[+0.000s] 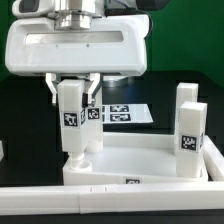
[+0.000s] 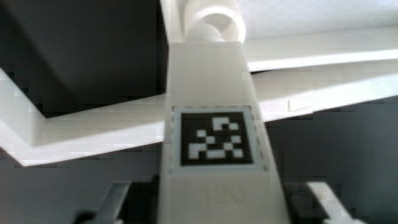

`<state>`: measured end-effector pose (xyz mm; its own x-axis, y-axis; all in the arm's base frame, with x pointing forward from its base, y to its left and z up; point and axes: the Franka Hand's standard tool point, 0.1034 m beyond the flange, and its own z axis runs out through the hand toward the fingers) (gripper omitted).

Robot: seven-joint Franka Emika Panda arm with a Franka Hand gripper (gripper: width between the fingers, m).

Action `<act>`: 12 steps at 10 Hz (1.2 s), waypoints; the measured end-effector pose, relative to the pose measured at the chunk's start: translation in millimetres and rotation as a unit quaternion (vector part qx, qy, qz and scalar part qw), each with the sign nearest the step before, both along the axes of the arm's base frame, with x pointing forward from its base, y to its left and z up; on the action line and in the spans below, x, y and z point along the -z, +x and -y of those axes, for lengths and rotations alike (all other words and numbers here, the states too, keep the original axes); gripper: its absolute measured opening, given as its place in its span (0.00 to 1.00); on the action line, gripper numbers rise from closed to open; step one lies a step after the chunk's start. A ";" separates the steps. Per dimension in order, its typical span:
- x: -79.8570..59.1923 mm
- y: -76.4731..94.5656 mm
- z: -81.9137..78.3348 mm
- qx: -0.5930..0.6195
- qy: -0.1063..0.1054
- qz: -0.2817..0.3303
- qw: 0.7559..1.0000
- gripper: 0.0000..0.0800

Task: Assemble desk

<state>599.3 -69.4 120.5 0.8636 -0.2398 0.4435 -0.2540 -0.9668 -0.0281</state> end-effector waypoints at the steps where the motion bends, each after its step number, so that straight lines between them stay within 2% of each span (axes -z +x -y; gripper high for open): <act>1: 0.2 0.9 -1.0 -0.001 0.000 0.000 1.000 0.36; 9: 8.7 -0.6 -8.4 -0.004 0.002 -0.006 1.000 0.36; 12: 16.7 -1.4 -10.5 -0.001 0.003 -0.010 1.000 0.36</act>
Offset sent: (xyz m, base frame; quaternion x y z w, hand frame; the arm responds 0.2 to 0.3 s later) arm 0.0010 0.0144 -0.0019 0.0259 -0.0088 0.0326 0.9991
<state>597.9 -59.0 103.8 0.8731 -0.2413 0.4236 -0.2529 -0.9670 -0.0294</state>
